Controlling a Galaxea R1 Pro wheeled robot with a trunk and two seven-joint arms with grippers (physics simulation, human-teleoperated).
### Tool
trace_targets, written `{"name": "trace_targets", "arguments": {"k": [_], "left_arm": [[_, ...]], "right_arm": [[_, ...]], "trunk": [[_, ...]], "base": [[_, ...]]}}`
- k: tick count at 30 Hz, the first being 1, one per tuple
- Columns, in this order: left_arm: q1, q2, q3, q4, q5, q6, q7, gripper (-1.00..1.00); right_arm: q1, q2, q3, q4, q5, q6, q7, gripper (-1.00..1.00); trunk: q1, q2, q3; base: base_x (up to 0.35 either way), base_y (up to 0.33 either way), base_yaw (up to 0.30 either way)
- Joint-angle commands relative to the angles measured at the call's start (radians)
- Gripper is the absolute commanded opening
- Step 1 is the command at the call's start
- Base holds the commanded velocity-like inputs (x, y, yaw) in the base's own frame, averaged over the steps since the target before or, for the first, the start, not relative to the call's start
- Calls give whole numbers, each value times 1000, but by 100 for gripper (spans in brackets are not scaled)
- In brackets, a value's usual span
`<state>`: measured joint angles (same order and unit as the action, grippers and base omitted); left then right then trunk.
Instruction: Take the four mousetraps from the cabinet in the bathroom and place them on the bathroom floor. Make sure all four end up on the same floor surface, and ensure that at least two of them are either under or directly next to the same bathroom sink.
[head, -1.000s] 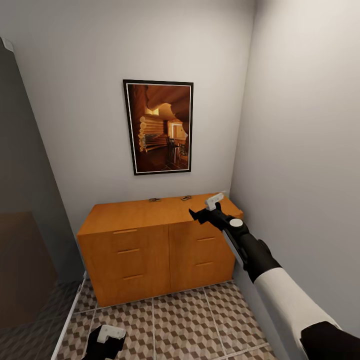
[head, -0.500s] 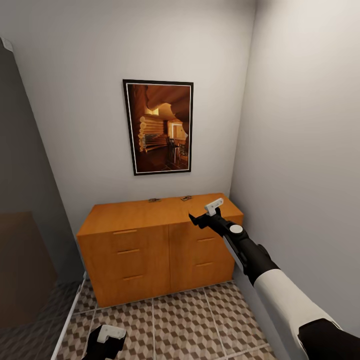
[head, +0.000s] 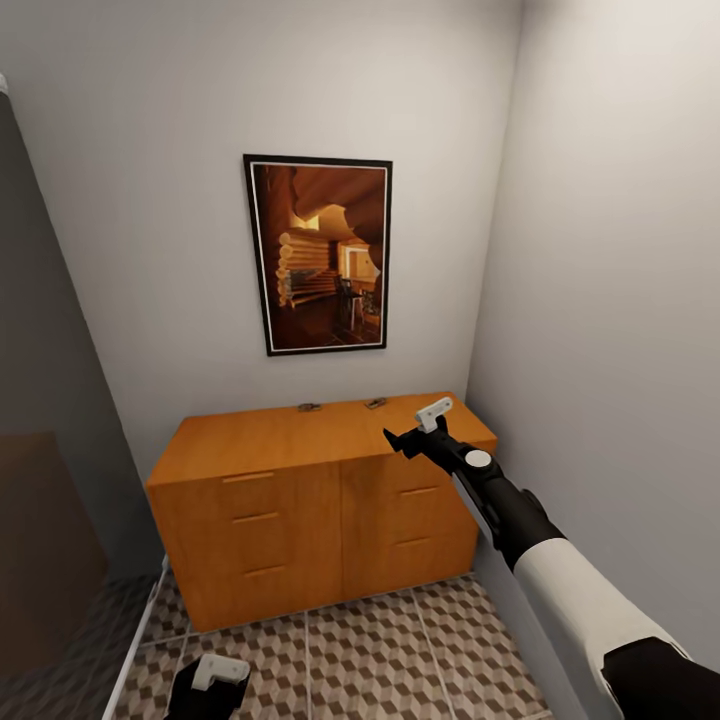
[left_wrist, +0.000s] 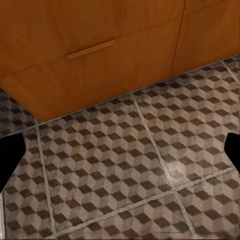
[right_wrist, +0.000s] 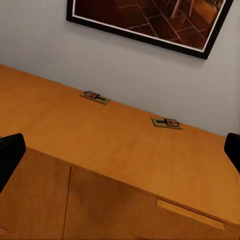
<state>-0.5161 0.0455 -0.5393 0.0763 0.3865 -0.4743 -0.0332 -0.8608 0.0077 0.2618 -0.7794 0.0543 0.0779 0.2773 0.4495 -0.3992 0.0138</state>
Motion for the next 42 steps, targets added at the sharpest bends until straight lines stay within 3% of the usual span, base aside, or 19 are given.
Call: {"name": "trace_targets", "arguments": {"k": [1,6,13,21,42], "left_arm": [[-1,0,-8,3,9,7,-4,100],[17,11,-9,4,9,59,-7,100],[111,30,-9,5,9,67,-4,100],[173,56,-8,5,9,64,-2,100],[183,59,-9,4,9,62,-2,100]], "right_arm": [[0,0,-1,-1,6,5,3,100],[0,-1,-2,-1,5,5,4,100],[0,-2,-3,-1,5,5,5,100],[0,-3,-2,-3,4,-1,8,100],[0,-3,-1,-4,5,-21,8,100]], "trunk": [[1,-1,0],[1,-1,0],[1,-1,0],[1,-1,0],[1,-1,0]], "base": [[68,28,0],[27,11,0],[4,2,0],[0,0,0],[62,0,0]]}}
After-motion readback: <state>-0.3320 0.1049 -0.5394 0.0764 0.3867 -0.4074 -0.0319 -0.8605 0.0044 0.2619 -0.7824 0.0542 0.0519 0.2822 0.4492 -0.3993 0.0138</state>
